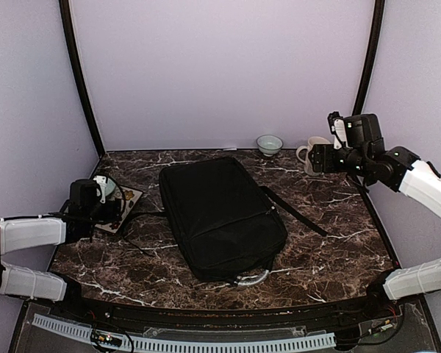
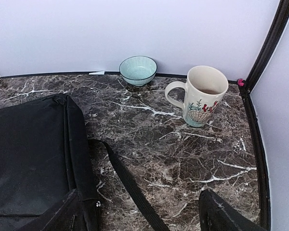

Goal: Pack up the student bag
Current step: Reset both arms

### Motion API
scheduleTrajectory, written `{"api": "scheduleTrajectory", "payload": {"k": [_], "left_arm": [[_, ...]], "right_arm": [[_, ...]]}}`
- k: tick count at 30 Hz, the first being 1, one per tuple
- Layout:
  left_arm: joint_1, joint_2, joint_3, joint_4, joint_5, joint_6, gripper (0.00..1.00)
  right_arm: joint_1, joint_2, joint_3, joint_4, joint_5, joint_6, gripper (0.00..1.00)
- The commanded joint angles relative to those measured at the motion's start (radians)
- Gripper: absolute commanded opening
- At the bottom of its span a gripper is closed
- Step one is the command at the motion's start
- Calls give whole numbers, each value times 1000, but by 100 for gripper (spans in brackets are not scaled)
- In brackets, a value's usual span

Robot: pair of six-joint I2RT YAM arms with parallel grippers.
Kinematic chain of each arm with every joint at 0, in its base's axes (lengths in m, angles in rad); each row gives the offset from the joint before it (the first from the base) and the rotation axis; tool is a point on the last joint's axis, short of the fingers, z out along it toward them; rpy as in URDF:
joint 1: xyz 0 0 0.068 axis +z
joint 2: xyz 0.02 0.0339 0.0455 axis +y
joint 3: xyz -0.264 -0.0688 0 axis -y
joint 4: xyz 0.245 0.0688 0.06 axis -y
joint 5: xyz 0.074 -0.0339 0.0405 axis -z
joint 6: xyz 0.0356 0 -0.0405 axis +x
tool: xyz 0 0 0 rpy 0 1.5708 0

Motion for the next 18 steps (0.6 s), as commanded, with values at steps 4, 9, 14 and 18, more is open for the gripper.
{"api": "scheduleTrajectory", "payload": {"k": [4, 9, 14, 18], "left_arm": [[105, 43, -224, 562, 129, 75, 90], [148, 163, -224, 769, 186, 89, 90], [198, 311, -171, 894, 257, 92, 90], [248, 377, -177, 955, 313, 48, 90]], "right_arm": [[-6, -19, 27, 25, 28, 7, 83], [-5, -15, 49, 15, 24, -3, 84], [-5, 1, 105, 5, 29, 8, 85], [-5, 15, 135, -18, 30, 18, 85]]}}
